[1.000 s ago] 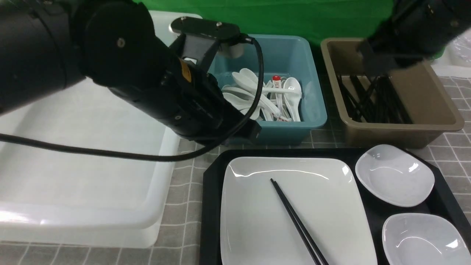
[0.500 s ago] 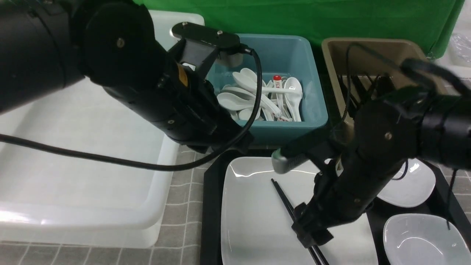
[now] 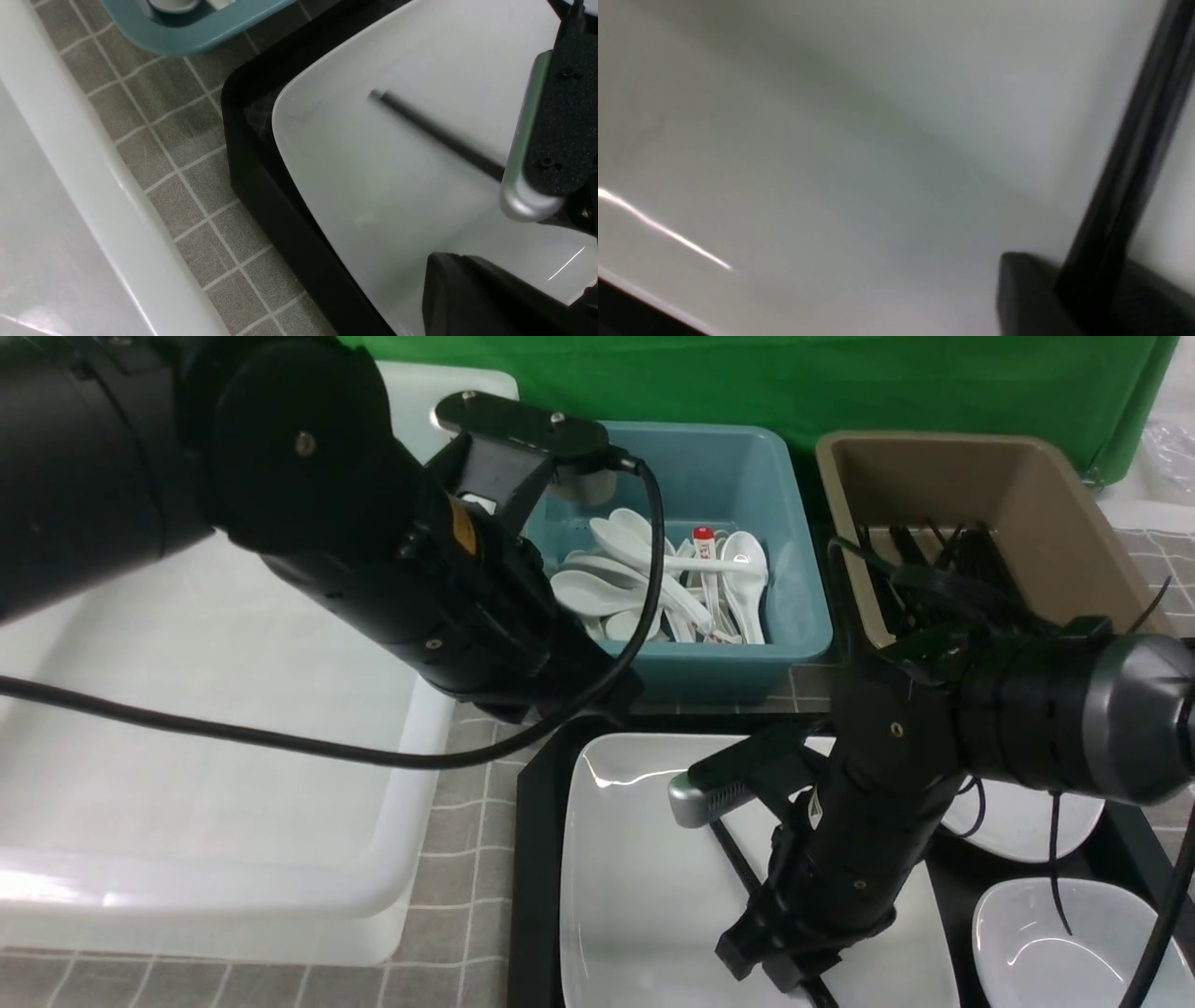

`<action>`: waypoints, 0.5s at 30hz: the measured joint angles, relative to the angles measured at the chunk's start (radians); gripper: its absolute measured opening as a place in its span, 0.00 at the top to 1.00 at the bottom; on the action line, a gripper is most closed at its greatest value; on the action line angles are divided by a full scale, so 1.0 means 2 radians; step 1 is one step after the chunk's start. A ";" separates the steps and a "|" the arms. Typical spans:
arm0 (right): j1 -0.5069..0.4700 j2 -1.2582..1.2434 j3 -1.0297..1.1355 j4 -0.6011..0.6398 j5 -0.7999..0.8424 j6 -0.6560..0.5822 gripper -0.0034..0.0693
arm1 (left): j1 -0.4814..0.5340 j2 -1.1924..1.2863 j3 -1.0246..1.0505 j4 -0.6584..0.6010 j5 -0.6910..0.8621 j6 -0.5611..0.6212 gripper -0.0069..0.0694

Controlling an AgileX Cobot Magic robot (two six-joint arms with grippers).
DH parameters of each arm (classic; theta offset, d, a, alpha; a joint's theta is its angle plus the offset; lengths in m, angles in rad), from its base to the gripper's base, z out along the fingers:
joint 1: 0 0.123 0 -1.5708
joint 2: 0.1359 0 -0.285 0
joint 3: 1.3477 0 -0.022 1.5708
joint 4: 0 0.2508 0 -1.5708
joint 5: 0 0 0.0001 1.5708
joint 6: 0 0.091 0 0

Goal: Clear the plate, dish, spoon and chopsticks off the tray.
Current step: Use the right arm to grab a pair of chopsticks from the plate, then use the right arm to put the chopsticks into the small storage box on the right

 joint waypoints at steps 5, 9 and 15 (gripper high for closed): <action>0.000 -0.029 -0.010 0.002 0.019 -0.005 0.76 | 0.000 0.000 0.000 -0.001 0.000 0.000 0.91; 0.000 -0.081 -0.035 -0.007 0.038 -0.007 0.76 | 0.000 0.000 0.000 -0.001 -0.005 0.000 0.91; -0.066 -0.130 -0.123 -0.028 0.045 -0.009 0.76 | 0.000 0.000 0.000 -0.004 -0.077 0.000 0.91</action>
